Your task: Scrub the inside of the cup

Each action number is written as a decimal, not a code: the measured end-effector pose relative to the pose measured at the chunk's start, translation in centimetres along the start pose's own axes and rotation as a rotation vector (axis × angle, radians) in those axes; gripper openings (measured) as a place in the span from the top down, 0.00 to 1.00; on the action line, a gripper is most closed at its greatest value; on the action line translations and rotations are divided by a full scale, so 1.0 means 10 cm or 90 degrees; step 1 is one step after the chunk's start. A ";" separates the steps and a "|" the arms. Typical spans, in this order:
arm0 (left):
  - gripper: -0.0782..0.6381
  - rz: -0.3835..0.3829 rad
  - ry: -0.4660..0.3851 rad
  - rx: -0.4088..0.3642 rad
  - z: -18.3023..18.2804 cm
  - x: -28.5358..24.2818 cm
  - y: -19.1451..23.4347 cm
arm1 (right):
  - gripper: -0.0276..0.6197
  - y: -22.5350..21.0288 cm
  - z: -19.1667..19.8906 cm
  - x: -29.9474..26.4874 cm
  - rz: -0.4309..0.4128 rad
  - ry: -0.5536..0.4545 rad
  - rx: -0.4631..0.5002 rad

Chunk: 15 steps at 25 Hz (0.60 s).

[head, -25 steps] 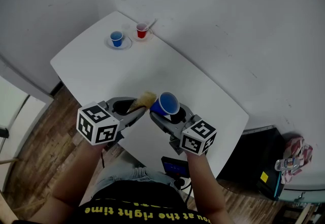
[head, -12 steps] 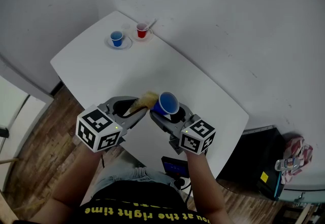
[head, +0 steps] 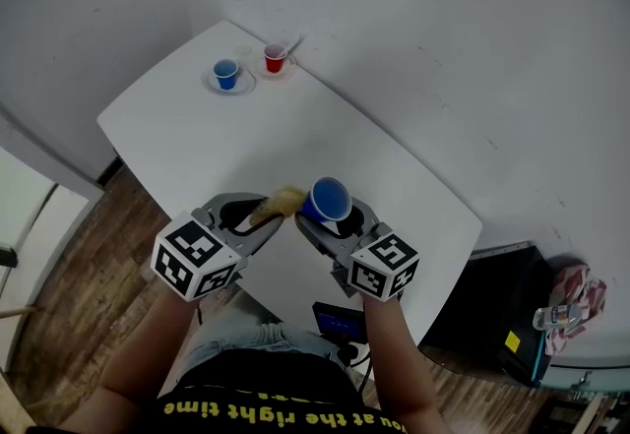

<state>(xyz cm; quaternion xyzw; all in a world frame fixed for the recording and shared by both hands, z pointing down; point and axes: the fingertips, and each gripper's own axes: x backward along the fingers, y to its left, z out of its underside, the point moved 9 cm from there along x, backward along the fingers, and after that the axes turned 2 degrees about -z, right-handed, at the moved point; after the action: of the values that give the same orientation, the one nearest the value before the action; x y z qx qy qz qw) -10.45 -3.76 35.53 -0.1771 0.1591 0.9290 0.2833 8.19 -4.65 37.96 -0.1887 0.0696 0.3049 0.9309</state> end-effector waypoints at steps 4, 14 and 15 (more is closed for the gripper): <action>0.72 -0.028 -0.011 -0.012 0.01 0.02 0.02 | 0.55 -0.01 0.00 0.03 0.012 -0.002 0.006; 0.72 -0.091 -0.020 -0.044 0.10 0.09 0.12 | 0.55 0.02 -0.03 0.10 0.071 -0.009 0.072; 0.72 -0.096 -0.025 -0.044 0.10 0.10 0.13 | 0.55 0.02 -0.04 0.11 0.077 -0.012 0.075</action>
<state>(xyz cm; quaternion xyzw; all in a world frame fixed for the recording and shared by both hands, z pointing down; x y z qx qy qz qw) -12.26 -3.93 36.28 -0.1802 0.1073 0.9132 0.3493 8.92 -4.07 37.28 -0.1260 0.0902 0.3577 0.9209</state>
